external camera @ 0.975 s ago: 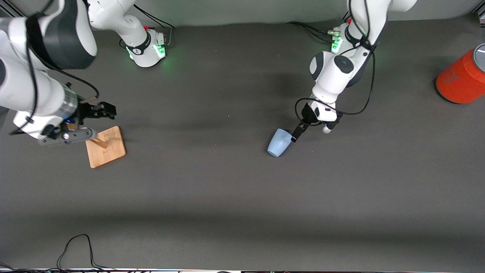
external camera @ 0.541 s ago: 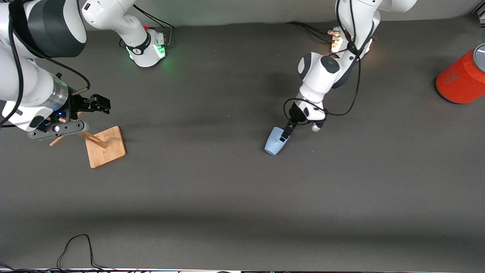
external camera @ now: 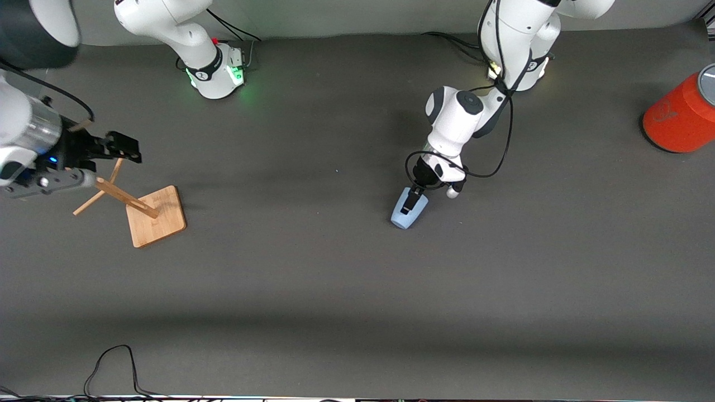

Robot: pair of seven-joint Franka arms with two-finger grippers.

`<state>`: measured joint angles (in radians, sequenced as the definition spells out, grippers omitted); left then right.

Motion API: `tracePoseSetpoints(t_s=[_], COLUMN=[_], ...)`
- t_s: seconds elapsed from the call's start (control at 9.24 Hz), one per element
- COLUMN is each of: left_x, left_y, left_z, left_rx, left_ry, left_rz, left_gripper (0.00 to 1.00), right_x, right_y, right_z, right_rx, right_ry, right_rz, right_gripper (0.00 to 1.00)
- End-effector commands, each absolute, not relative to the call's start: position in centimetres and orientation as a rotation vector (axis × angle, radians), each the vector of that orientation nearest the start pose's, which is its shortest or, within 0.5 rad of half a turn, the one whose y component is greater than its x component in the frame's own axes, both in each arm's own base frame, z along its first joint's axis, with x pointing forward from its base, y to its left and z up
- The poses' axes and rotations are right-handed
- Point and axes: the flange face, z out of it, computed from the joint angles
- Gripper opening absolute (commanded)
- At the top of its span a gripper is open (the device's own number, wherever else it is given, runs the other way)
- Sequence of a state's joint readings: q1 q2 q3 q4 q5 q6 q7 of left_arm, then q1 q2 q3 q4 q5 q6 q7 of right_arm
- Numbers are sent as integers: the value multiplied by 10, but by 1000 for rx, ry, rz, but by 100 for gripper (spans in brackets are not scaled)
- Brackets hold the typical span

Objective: Rotate and upright cup with both arms

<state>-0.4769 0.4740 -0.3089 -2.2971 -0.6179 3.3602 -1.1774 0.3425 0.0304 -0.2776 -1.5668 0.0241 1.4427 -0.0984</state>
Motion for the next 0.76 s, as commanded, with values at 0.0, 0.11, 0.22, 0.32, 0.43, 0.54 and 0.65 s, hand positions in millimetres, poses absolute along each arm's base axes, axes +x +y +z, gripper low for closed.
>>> tracePoseSetpoints(t_s=[0.0,0.11,0.22,0.32,0.43,0.54,0.65], left_x=[434,430,430,433,432,431,432], left_y=[-349,-355,-358,-358,-361,-363,-367], left_z=[217,223,232,245,254,265,276], left_rx=[2171,2183,2202,2218,2251,2281,2315], left_ry=[1359,1321,1273,1254,1253,1250,1246], left_rz=[225,232,245,221,149,81,-8], left_gripper=[0,0,0,0,0,0,0], right_x=[503,492,495,500,501,502,502], right_y=[43,43,40,35,36,30,29], right_z=[600,594,602,605,605,605,604], right_rx=[-3129,-3131,-3106,-3085,-3071,-3070,-3071], right_ry=[-300,-285,-257,-242,-257,-241,-239], right_rz=[146,77,51,44,44,44,48], right_gripper=[100,100,100,100,100,100,100])
